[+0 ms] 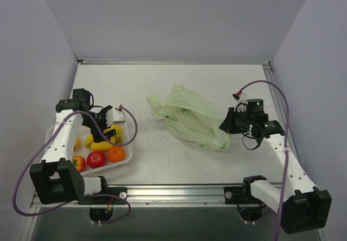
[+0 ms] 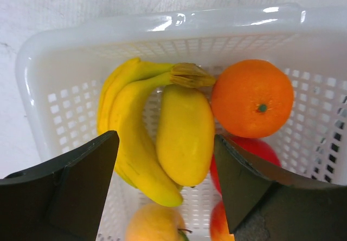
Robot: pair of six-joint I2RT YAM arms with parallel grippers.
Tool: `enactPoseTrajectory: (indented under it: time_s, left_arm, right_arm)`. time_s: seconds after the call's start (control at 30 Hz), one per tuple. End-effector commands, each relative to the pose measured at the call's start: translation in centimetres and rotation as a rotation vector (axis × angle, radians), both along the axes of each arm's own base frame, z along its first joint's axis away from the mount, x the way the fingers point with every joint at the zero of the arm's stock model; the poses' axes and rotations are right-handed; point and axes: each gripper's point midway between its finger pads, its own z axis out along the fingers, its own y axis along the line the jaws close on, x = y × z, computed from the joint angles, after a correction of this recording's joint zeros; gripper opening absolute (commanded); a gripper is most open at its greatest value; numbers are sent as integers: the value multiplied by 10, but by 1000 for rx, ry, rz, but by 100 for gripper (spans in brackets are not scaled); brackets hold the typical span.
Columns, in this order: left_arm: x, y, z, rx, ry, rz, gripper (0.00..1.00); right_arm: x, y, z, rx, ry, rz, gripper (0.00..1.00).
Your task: Place the fake fruits into the plastic bag and tie a complex knot
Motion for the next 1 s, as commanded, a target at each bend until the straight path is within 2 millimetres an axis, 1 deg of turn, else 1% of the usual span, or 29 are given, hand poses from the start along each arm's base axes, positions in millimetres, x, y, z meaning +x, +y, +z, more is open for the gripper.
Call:
enactPoseTrajectory:
  time_s: [0.0, 0.13, 0.17, 0.23, 0.4, 0.47, 0.5, 0.57, 0.67, 0.7, 0.77, 0.83, 0.9, 0.93, 0.97]
  left_arm:
    - [30, -5, 2, 16, -169, -202, 82]
    - [41, -11, -10, 20, -178, -272, 83]
    - [43, -12, -15, 19, -165, -279, 83]
    - [50, -14, -21, 28, -171, -292, 83]
    - [60, -13, -44, 67, -146, -342, 84]
    - [60, -13, -52, 73, -130, -352, 84]
    - [59, -12, -58, 81, -106, -359, 83]
    - [53, -11, -70, 91, -67, -371, 82]
    - [45, -5, -85, 117, -30, -384, 79]
    - [47, -4, -88, 128, -32, -385, 77]
    - [44, -3, -95, 130, -17, -384, 76]
    - [45, -2, -98, 135, -18, -374, 68]
    - [45, -1, -97, 136, -20, -369, 59]
    - [47, -1, -94, 138, -30, -367, 50]
    - [49, -1, -88, 141, -50, -363, 46]
  right_arm:
    - [3, 1, 8, 6, -15, 18, 0]
    - [4, 2, 6, 9, -2, 19, 0]
    - [4, 2, 7, 13, -1, 22, 0]
    - [5, 3, 7, 14, 2, 28, 0]
    - [5, 4, 9, 15, 15, 37, 0]
    - [6, 4, 9, 17, 19, 39, 0]
    - [6, 4, 9, 20, 20, 39, 0]
    - [7, 5, 10, 23, 22, 39, 0]
    - [8, 4, 8, 22, 28, 40, 0]
    - [8, 5, 9, 23, 28, 42, 0]
    - [9, 6, 9, 28, 30, 46, 0]
    - [9, 6, 8, 30, 36, 44, 0]
    - [8, 7, 8, 32, 39, 45, 0]
    - [8, 6, 7, 29, 40, 45, 0]
    - [8, 6, 7, 27, 37, 44, 0]
